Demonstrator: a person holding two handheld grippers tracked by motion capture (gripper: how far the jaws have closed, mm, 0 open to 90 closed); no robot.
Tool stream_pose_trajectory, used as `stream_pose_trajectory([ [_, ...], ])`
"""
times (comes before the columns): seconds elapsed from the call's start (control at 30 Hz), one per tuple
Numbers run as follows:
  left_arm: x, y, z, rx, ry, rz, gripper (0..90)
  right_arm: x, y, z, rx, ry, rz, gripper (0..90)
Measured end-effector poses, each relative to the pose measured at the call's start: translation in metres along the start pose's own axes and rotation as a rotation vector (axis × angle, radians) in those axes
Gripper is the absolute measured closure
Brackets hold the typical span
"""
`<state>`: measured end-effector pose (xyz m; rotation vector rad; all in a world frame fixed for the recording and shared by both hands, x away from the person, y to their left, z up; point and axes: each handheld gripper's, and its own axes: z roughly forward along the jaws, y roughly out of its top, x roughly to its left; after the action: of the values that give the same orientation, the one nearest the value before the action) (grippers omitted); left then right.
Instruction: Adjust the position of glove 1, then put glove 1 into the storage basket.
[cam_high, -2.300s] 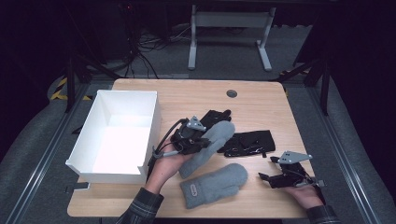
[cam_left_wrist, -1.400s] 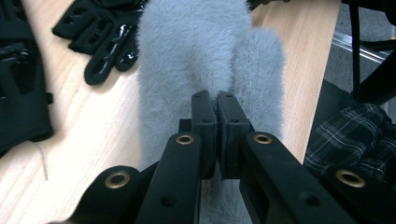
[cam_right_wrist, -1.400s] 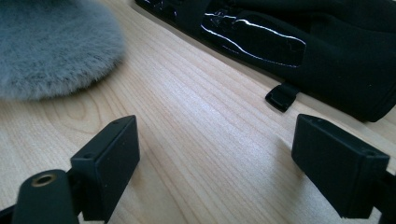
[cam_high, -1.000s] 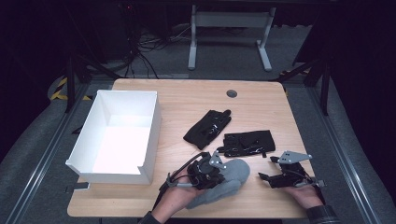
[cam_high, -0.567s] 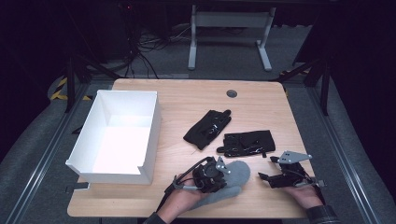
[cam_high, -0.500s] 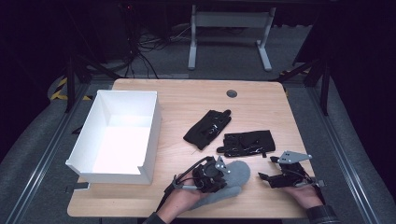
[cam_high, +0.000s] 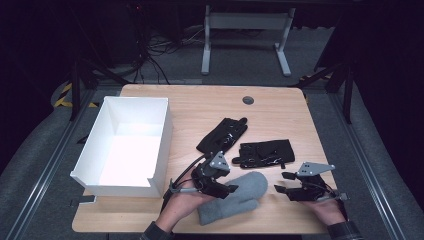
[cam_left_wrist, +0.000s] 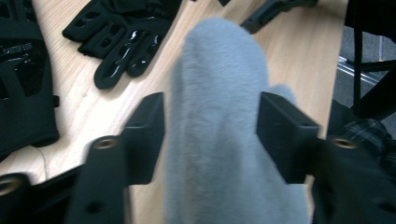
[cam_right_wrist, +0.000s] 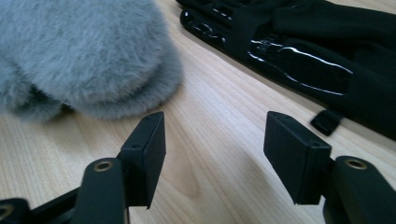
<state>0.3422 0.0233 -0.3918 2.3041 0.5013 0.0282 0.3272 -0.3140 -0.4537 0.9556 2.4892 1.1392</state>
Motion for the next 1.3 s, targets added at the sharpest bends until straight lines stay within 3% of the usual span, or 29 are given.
stream_pose_trajectory([
  [0.13,0.012,-0.001,0.01,0.011,-0.03,0.01,27.4,0.0,-0.001,0.004,0.019,0.009,0.001,36.6],
  [0.23,0.016,-0.002,0.021,0.05,-0.052,0.024,20.5,-0.003,-0.002,0.005,0.024,0.001,0.006,35.2],
  [0.37,0.018,-0.003,0.037,0.101,-0.077,0.033,17.7,-0.004,-0.003,0.004,0.031,-0.005,0.007,33.6],
  [0.7,0.019,-0.007,0.052,0.171,-0.067,0.043,14.7,-0.006,-0.007,0.005,0.042,-0.03,0.008,26.7],
  [0.8,0.021,-0.009,0.058,0.195,-0.09,0.022,14.9,-0.007,-0.008,0.006,0.045,-0.034,0.008,24.9],
  [0.93,0.023,-0.01,0.061,0.207,-0.114,0.022,18.8,-0.007,-0.008,0.006,0.043,-0.037,0.003,23.4],
  [1.17,0.026,-0.013,0.065,0.209,-0.229,0.008,38.8,-0.007,-0.009,0.007,0.039,-0.038,-0.006,22.0],
  [1.3,0.026,-0.013,0.064,0.218,-0.252,-0.002,47.1,-0.008,-0.009,0.007,0.036,-0.035,-0.008,21.7],
])
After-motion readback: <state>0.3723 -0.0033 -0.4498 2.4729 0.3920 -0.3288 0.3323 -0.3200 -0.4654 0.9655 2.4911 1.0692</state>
